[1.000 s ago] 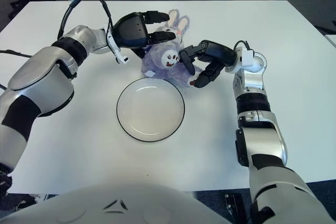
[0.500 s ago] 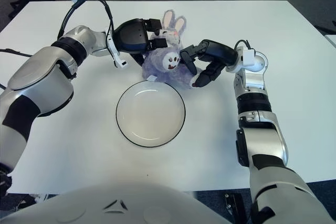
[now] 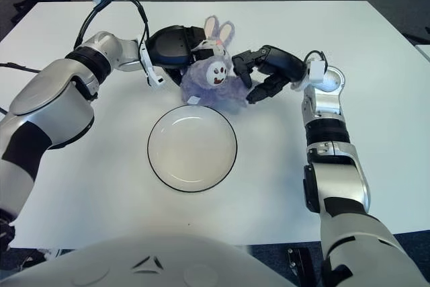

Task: Put the doll into the plate.

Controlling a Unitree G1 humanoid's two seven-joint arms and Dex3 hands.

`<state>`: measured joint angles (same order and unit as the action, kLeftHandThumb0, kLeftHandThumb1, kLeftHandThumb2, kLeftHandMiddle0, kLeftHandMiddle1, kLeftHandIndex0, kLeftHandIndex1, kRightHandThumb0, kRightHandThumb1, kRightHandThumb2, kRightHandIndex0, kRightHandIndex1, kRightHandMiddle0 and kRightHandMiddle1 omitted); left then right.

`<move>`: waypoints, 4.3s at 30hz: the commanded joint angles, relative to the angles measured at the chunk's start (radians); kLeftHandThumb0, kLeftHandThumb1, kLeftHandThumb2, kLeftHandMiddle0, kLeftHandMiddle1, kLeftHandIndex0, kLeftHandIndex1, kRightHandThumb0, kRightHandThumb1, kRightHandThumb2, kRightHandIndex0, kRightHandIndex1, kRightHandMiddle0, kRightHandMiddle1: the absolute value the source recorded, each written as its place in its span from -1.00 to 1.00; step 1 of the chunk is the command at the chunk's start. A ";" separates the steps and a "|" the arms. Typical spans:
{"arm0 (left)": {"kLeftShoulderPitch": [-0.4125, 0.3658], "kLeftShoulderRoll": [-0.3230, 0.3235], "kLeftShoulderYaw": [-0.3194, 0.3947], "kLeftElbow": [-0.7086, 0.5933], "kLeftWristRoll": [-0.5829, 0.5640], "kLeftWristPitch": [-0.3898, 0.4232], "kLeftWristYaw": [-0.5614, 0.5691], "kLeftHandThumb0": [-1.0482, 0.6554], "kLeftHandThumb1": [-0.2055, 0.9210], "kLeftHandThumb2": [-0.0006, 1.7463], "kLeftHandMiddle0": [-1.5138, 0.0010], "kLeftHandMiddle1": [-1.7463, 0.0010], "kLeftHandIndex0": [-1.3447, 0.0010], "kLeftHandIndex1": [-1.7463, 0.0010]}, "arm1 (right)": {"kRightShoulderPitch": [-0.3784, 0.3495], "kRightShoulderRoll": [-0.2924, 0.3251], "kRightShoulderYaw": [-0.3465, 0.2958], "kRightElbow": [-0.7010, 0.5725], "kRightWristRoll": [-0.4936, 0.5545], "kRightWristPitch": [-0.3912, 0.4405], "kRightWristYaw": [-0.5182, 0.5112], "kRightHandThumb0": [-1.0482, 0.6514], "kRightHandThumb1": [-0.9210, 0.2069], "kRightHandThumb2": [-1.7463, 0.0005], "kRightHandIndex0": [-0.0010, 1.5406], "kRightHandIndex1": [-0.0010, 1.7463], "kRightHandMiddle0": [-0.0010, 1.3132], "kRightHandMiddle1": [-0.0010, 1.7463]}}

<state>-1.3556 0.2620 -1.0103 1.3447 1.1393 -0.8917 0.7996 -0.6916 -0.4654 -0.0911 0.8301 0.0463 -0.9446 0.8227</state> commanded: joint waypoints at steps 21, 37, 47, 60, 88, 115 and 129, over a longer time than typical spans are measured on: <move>0.058 0.059 0.282 -0.011 -0.308 -0.033 -0.409 -0.23 0.38 0.12 -0.11 -1.00 0.39 -1.00 | -0.118 -0.288 0.237 0.161 -0.889 0.005 -1.124 0.31 -0.92 0.78 0.05 1.00 -0.04 1.00; 0.083 0.074 0.348 -0.052 -0.340 0.005 -0.445 -0.23 0.35 0.15 -0.09 -1.00 0.37 -1.00 | -0.242 -0.307 0.477 0.352 -1.032 0.202 -1.408 0.36 -0.89 0.72 -0.08 1.00 -0.13 1.00; 0.098 0.082 0.358 -0.080 -0.328 -0.004 -0.408 -0.24 0.34 0.16 -0.08 -1.00 0.36 -1.00 | -0.276 -0.292 0.566 0.402 -1.034 0.290 -1.483 0.37 -0.90 0.71 -0.08 1.00 -0.14 1.00; 0.115 0.088 0.392 -0.113 -0.355 -0.059 -0.444 -0.24 0.34 0.16 -0.07 -1.00 0.36 -1.00 | -0.294 -0.274 0.607 0.422 -1.014 0.335 -1.524 0.39 -0.89 0.69 -0.09 1.00 -0.16 1.00; 0.124 0.090 0.439 -0.124 -0.382 -0.051 -0.554 -0.23 0.36 0.14 -0.05 -1.00 0.38 -1.00 | -0.258 -0.316 0.563 0.349 -0.917 0.357 -1.497 -0.36 -0.98 0.93 -0.42 0.49 -0.43 0.11; 0.107 0.112 0.381 -0.096 -0.282 0.049 -0.417 -0.23 0.41 0.10 -0.04 -1.00 0.40 -1.00 | -0.020 -0.342 0.424 0.040 -0.767 0.358 -1.311 -0.32 -0.92 1.00 -0.34 0.03 -0.29 -0.18; 0.103 0.138 0.359 -0.096 -0.244 0.048 -0.283 0.00 0.27 0.19 0.19 -1.00 0.36 -0.89 | 0.030 -0.352 0.394 -0.023 -0.764 0.434 -1.221 -0.33 -0.93 1.00 -0.17 -0.42 -0.26 -0.26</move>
<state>-1.2463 0.3770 -0.6381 1.2529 0.8738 -0.8471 0.4727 -0.6829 -0.7969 0.3194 0.8300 -0.7334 -0.5305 -0.4340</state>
